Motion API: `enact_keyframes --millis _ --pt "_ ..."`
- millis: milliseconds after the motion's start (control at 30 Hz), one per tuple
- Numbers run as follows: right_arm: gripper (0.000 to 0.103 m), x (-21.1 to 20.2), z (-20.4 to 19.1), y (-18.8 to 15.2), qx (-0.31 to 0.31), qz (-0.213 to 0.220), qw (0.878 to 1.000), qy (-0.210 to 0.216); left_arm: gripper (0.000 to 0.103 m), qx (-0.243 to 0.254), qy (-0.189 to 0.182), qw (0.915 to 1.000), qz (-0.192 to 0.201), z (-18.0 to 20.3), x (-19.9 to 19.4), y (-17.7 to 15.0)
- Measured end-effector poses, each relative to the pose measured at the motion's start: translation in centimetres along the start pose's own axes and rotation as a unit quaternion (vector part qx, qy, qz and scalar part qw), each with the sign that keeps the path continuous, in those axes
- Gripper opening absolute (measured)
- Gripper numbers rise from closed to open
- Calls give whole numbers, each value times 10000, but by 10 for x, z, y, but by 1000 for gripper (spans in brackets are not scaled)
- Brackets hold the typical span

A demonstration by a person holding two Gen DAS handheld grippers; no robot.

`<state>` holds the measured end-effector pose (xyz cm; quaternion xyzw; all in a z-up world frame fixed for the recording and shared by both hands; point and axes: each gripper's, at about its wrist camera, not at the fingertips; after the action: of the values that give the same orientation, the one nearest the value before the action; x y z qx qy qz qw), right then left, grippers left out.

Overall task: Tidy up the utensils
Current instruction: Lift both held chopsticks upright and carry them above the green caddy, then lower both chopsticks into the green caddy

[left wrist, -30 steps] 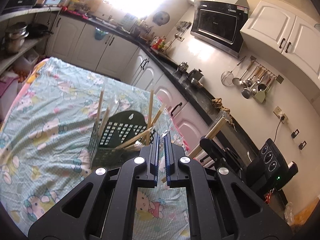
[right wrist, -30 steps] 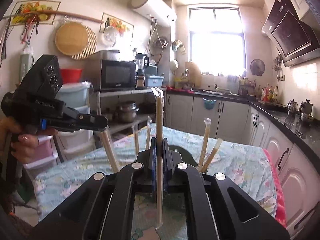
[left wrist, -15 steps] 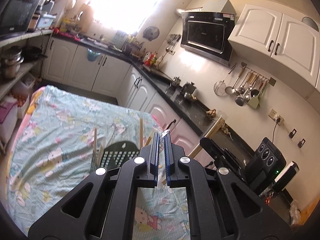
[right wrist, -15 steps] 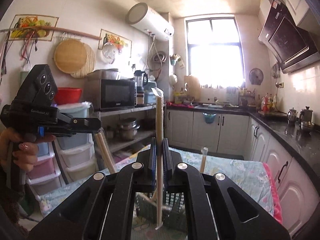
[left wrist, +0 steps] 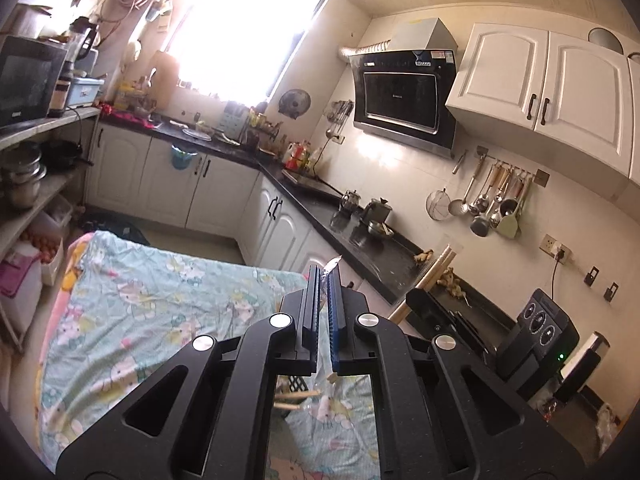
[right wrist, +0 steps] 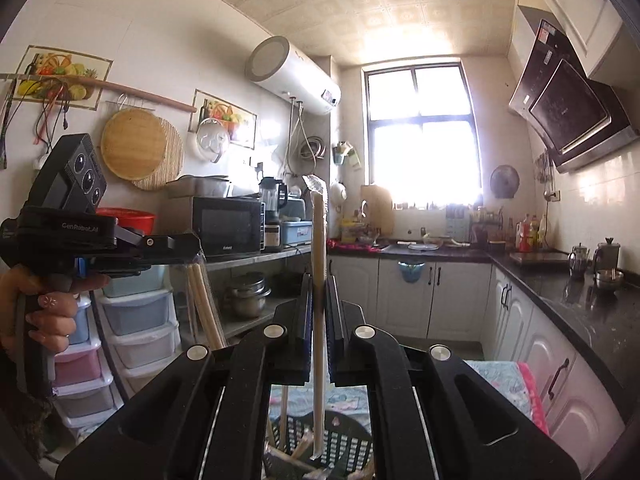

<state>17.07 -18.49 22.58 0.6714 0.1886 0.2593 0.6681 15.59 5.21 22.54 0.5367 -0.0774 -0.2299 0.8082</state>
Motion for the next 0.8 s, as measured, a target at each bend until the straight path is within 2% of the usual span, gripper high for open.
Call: enact_keyframes --millis 200,333,800 --pt "6 12 3 -1 -123 71 9999 -89 2 172 270 9994 148 -4 14 8" --pt "6 23 7 -11 -97 14 9999 -122 2 86 377 9992 114 -16 29 4" --pt "6 56 18 -75 -57 -354 9988 -334 2 -141 574 9979 -273 -50 69 -41"
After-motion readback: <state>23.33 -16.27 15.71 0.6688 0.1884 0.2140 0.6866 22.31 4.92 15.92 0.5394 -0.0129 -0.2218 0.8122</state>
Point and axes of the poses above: each gripper's, at about its wrist camera, not at the fingertips, and x roughly the way its jaws point, z to its right, y to its top, and after that the axes turned 6 degrees about z, right-handed
